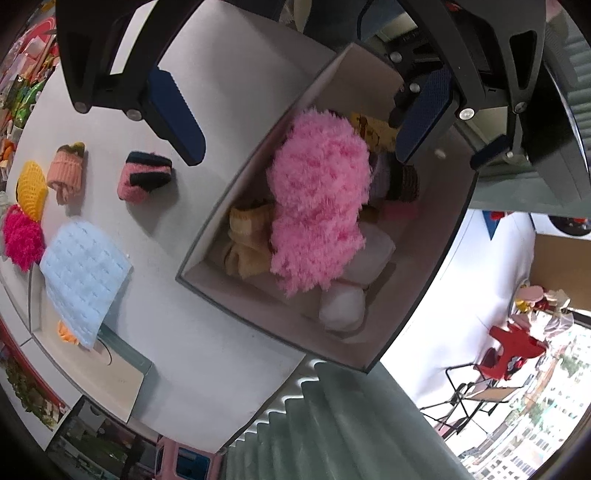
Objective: Organize soft objects
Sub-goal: 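Move both tools back toward the pink-black and peach knitted hats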
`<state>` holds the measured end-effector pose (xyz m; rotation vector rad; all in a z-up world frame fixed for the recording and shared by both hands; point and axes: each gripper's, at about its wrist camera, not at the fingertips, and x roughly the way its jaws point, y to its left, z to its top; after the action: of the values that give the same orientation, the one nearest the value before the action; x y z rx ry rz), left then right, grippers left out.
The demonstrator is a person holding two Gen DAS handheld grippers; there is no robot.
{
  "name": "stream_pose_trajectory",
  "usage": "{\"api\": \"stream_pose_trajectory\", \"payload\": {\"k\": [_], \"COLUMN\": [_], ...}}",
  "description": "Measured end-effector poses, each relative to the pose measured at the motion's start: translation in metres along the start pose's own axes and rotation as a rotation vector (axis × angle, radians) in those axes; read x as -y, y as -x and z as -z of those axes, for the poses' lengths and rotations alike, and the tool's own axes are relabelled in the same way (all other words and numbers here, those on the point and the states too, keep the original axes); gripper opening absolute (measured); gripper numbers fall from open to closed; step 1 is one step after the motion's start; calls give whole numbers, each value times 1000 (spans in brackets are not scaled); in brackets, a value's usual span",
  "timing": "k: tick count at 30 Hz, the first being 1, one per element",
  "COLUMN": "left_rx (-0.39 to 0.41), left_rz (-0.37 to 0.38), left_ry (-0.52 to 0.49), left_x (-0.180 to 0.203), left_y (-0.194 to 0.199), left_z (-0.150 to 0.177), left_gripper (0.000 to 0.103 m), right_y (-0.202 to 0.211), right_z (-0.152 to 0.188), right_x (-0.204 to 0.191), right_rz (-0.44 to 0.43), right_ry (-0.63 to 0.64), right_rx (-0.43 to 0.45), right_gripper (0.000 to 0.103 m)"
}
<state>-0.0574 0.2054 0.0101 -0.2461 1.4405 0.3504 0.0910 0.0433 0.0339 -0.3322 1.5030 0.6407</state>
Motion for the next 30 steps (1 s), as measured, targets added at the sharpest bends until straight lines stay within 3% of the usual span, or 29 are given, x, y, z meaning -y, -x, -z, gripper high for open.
{"api": "stream_pose_trajectory", "payload": {"k": [9, 16, 25, 30], "left_rx": [2, -10, 11, -26], "left_rz": [-55, -94, -37, 35], "left_ry": [-29, -118, -276, -331], "left_x": [11, 41, 121, 181], "left_y": [14, 23, 44, 39], "left_z": [4, 4, 0, 0], "left_gripper": [102, 102, 102, 102], "right_y": [14, 16, 9, 2], "right_z": [27, 55, 110, 141], "right_x": [23, 56, 158, 220], "right_rz": [-38, -91, -72, -58], "right_ry": [-43, -127, -382, -545], "right_rx": [38, 57, 44, 27], "right_gripper": [103, 103, 103, 103]}}
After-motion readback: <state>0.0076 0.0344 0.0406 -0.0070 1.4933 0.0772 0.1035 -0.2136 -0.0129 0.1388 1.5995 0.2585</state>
